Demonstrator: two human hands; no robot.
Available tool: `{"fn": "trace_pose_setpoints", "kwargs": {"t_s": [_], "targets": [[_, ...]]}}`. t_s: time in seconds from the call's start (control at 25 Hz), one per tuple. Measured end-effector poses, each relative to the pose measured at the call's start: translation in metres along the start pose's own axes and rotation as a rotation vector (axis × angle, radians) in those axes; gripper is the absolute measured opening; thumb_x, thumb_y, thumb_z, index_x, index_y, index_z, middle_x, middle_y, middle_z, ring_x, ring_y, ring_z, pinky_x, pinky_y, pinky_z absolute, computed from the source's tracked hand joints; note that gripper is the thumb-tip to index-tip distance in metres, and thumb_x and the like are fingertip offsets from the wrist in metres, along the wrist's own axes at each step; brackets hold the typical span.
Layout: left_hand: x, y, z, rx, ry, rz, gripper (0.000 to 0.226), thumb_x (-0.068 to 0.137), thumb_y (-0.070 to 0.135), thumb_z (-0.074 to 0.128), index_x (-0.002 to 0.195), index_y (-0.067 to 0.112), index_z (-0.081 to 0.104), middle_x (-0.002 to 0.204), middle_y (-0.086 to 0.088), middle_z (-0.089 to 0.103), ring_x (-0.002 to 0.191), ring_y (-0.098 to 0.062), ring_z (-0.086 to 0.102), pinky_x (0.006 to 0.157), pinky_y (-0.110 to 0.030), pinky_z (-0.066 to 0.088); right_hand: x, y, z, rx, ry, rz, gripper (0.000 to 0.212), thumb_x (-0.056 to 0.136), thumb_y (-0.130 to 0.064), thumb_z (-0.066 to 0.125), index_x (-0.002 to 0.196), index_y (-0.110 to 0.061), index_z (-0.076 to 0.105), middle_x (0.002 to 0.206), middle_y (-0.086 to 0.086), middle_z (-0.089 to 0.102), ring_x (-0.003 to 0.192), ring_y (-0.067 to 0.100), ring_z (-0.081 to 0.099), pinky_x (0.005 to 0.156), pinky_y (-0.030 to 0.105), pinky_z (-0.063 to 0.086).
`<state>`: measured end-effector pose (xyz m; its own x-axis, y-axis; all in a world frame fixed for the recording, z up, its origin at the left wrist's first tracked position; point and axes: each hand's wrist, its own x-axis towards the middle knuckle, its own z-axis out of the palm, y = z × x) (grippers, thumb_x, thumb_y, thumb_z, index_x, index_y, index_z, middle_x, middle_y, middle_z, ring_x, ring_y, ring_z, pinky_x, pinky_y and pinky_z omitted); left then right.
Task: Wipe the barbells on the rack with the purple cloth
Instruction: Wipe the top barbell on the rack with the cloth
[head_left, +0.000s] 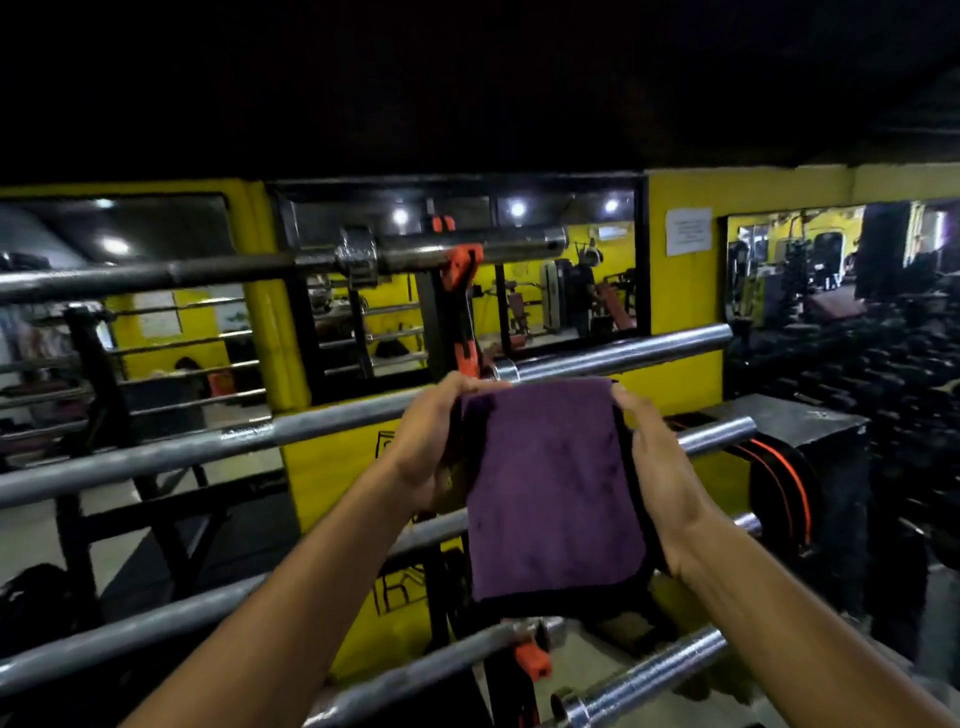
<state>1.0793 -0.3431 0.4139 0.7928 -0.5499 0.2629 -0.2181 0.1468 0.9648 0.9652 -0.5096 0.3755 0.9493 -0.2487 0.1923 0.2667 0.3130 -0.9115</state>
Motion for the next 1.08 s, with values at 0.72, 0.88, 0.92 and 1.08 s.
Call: {"fn": "trace_pose_setpoints", "kwargs": {"t_s": [0.72,0.88,0.92,1.08], "targets": [[0.103,0.161,-0.167,1.739,-0.046,0.625,0.060,0.104,0.048,0.020,0.157,0.035,-0.004,0.165,0.014,-0.001,0.151,-0.008,0.006,0.115,-0.022,0.006,0.239,-0.119,0.078,-1.359,0.270,-0.744,0.032,0.101,-0.050,0.049,0.114,-0.022,0.059,0.115,-0.001,0.051,0.119,0.021,0.044,0.102,0.042,0.037],[0.107,0.156,-0.168,1.729,-0.043,0.702,0.062,0.102,0.051,0.017,0.158,0.032,-0.004,0.163,0.017,0.000,0.147,0.000,0.006,0.114,-0.019,0.005,0.244,-0.129,0.069,-1.375,0.348,-0.797,0.025,0.098,-0.050,0.055,0.087,-0.028,0.050,0.082,-0.008,0.053,0.086,0.017,0.054,0.077,0.033,0.040],[0.108,0.157,-0.169,1.726,-0.048,0.710,0.063,0.102,0.052,0.017,0.157,0.032,-0.005,0.163,0.017,0.000,0.147,0.000,0.006,0.114,-0.019,0.006,0.252,-0.146,0.071,-1.370,0.352,-0.649,0.029,0.097,-0.052,0.056,0.085,-0.026,0.056,0.079,-0.006,0.058,0.078,0.018,0.059,0.068,0.030,0.040],[0.114,0.155,-0.174,1.727,-0.056,0.720,0.064,0.100,0.055,0.015,0.157,0.034,-0.005,0.165,0.016,0.001,0.150,-0.006,0.009,0.117,-0.024,0.011,0.272,-0.192,0.093,-1.364,0.175,-0.109,0.046,0.084,-0.061,0.062,0.091,-0.017,0.072,0.089,0.008,0.075,0.075,0.023,0.067,0.068,0.030,0.047]]}}
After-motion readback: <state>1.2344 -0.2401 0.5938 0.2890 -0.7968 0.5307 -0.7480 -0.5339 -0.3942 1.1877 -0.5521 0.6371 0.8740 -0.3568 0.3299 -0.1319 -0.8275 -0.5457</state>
